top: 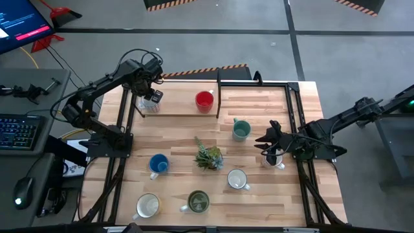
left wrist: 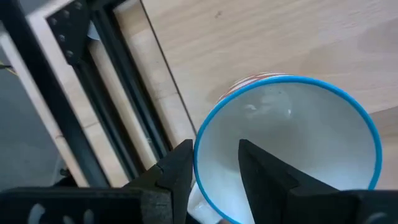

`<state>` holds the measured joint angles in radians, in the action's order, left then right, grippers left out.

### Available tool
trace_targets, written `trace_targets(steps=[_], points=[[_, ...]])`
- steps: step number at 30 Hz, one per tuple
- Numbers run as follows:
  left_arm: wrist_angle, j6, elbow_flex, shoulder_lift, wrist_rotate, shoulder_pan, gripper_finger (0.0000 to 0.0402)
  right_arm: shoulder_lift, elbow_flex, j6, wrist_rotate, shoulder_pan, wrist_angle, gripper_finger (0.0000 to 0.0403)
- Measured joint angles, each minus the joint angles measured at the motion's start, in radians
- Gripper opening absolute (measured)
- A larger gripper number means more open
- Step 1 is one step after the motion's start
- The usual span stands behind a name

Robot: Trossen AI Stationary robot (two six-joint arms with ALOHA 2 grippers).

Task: Place coffee mugs
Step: Put the red patterned mug on the shelf, then move the light green mug on the center table

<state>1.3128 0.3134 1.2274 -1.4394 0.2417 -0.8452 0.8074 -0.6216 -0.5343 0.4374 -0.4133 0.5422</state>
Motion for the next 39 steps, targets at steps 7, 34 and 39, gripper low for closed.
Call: trace_targets(steps=[7, 34, 39], points=[[0.0, -0.002, 0.0, 0.03, 0.031, 0.0, 0.0119, 0.0, 0.0, 0.0, 0.0, 0.0, 0.0, 0.0089], [-0.198, -0.191, 0.147, 0.295, -0.263, 0.451, 0.012, 0.0, 0.0, -0.007, 0.003, 0.0, 0.0, 0.0089], [-0.2, -0.184, 0.147, 0.269, -0.264, 0.605, 0.012, 0.0, 0.0, -0.038, 0.001, 0.0, 0.0, 0.0089]])
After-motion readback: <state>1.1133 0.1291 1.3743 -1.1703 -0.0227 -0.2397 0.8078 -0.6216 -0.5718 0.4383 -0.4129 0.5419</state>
